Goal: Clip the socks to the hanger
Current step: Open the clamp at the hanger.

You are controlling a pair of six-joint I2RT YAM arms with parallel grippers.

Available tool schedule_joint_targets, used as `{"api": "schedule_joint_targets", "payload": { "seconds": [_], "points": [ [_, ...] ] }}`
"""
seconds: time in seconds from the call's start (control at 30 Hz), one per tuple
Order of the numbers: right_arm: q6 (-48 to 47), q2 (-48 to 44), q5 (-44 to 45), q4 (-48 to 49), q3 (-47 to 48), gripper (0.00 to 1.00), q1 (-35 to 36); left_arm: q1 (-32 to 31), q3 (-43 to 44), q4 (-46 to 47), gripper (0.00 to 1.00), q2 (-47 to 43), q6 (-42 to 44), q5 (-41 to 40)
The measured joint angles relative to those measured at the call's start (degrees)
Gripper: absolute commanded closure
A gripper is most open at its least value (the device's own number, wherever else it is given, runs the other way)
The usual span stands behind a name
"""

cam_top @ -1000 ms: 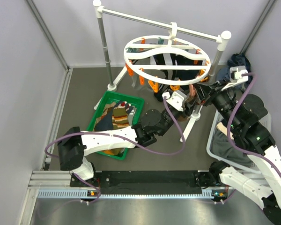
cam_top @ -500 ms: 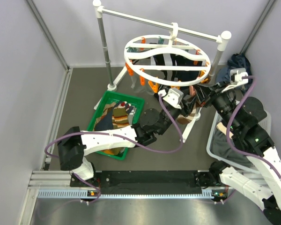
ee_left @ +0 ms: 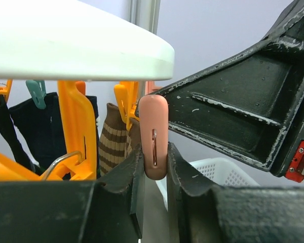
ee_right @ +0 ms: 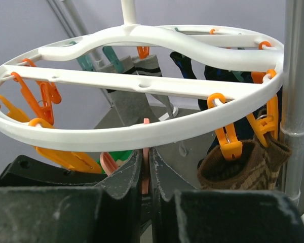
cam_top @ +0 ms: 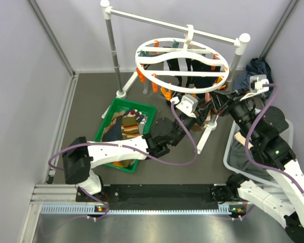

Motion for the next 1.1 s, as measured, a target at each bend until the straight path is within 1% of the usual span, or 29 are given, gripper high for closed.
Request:
{"api": "schedule_joint_targets", "payload": {
  "seconds": [0.03,0.1,0.17,0.27,0.3,0.37,0.4,0.47,0.5,0.57,0.67,0.8,0.93,1.03,1.1],
  "points": [
    [0.00,-0.15,-0.02,0.17,-0.22,0.81,0.00,0.00,0.00,0.00,1.00,0.00,0.00,-0.04],
    [-0.15,-0.42,0.04,-0.48,-0.24,0.72,0.00,0.00,-0.22,-0.02,1.00,0.00,0.15,-0.72],
    [-0.55,-0.52,0.22,-1.75,-0.24,0.68,0.00,0.17,-0.59,0.13,1.00,0.00,0.15,-1.66],
    [-1.31,-1.11,0.81,-3.52,-0.24,0.67,0.00,0.28,-1.42,0.24,1.00,-0.02,0.17,-2.71],
    [-1.75,-1.29,1.09,-4.24,-0.24,0.65,0.00,0.28,-1.66,0.24,1.00,-0.02,0.15,-3.04],
    [-2.43,-1.55,1.55,-5.84,-0.04,0.60,0.00,0.28,-2.01,0.20,1.00,-0.02,0.15,-3.34],
    [-2.89,-1.62,1.55,-6.62,0.11,0.55,0.00,0.28,-2.12,0.15,1.00,-0.02,0.15,-3.50],
    [-3.89,-1.46,1.25,-8.55,0.98,0.50,0.00,0.28,-2.19,-0.02,1.00,-0.04,0.15,-3.58],
    [-4.37,-1.33,0.81,-9.27,1.46,0.45,0.00,0.28,-2.23,-0.07,1.00,-0.04,0.11,-3.65],
    [-5.25,-1.05,-0.72,-10.03,2.54,0.41,0.00,0.28,-2.36,-0.07,1.00,-0.07,0.02,-3.65],
    [-5.88,-0.72,-2.99,-10.58,3.28,0.38,0.00,0.28,-2.47,-0.50,1.00,-0.13,0.00,-3.58],
    [-6.21,0.50,-5.68,-10.60,3.32,0.39,0.00,0.28,-2.47,-1.18,1.00,-0.33,0.00,-3.39],
    [-6.29,2.45,-5.73,-9.92,3.39,0.39,0.00,0.33,-2.62,-1.46,1.00,-0.44,0.00,-2.99],
    [-6.38,3.76,-5.53,-9.25,3.67,0.42,0.00,0.46,-2.78,-1.64,1.00,-0.44,-0.13,-2.69],
    [-6.40,4.52,-5.42,-8.85,4.00,0.48,-0.02,0.48,-2.78,-1.73,1.00,-0.44,-0.22,-2.40]
  ]
}}
